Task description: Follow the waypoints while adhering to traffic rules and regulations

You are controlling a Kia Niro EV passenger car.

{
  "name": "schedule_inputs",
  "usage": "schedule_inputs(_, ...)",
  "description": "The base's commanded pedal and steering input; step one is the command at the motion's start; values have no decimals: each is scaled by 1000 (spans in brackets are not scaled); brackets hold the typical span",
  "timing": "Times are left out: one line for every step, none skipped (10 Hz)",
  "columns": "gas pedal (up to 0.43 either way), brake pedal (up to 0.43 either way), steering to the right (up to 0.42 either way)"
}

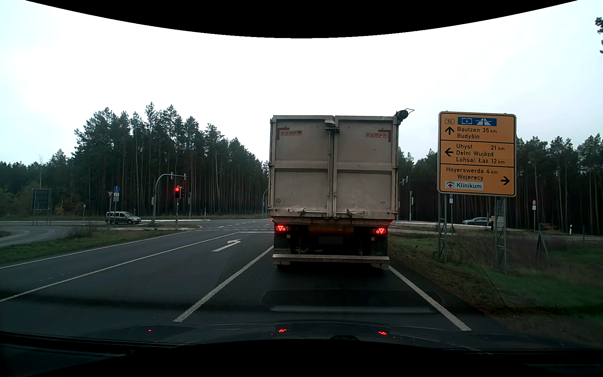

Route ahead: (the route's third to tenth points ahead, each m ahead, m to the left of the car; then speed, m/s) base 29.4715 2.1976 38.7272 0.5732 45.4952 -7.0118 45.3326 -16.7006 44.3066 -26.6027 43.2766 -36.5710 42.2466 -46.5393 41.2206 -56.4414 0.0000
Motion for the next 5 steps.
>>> schedule_inputs(0,354,-2)
schedule_inputs(0,354,-2)
schedule_inputs(0,354,-2)
schedule_inputs(0,354,-2)
schedule_inputs(0,354,-2)
